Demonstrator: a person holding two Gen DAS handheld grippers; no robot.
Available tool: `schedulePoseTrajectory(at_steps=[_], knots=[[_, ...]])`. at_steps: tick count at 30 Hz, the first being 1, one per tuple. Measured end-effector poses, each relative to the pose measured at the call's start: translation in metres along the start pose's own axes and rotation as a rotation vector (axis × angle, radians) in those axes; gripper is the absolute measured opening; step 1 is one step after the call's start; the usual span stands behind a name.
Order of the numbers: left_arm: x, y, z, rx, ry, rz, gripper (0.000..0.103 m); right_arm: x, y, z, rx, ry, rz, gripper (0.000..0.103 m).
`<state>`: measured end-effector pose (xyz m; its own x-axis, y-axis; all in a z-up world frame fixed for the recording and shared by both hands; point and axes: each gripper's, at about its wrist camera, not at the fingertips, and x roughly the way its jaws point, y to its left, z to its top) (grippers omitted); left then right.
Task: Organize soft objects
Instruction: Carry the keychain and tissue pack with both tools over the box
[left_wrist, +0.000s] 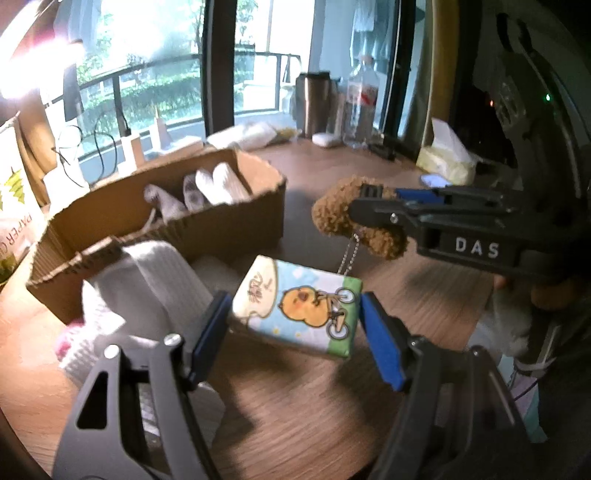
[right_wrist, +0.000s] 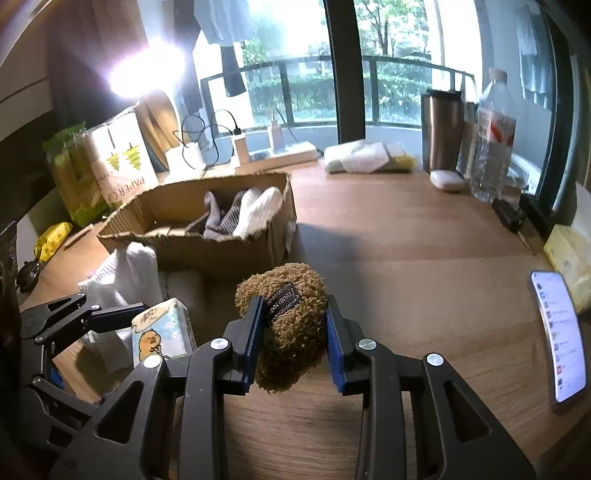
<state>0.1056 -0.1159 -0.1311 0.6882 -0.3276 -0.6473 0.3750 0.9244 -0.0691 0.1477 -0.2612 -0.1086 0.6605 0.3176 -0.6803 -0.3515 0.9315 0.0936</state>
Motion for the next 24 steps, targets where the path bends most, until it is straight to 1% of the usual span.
schedulePoseTrajectory(at_steps=[6,11,18,24], knots=[[-0.021,0.010,0.012,-0.027,-0.069,0.020,0.071,-0.010,0.010,0.015,-0.022,-0.035,0.009,0.033],[-0.039,0.028,0.021,-0.066,-0.130,0.063,0.071,-0.016,0.018,0.026,-0.029,-0.059,0.034,0.033],[-0.057,0.057,0.030,-0.107,-0.185,0.126,0.071,-0.015,0.034,0.042,-0.057,-0.084,0.058,0.033],[-0.062,0.082,0.033,-0.147,-0.215,0.169,0.071,-0.011,0.049,0.056,-0.080,-0.104,0.075,0.033]])
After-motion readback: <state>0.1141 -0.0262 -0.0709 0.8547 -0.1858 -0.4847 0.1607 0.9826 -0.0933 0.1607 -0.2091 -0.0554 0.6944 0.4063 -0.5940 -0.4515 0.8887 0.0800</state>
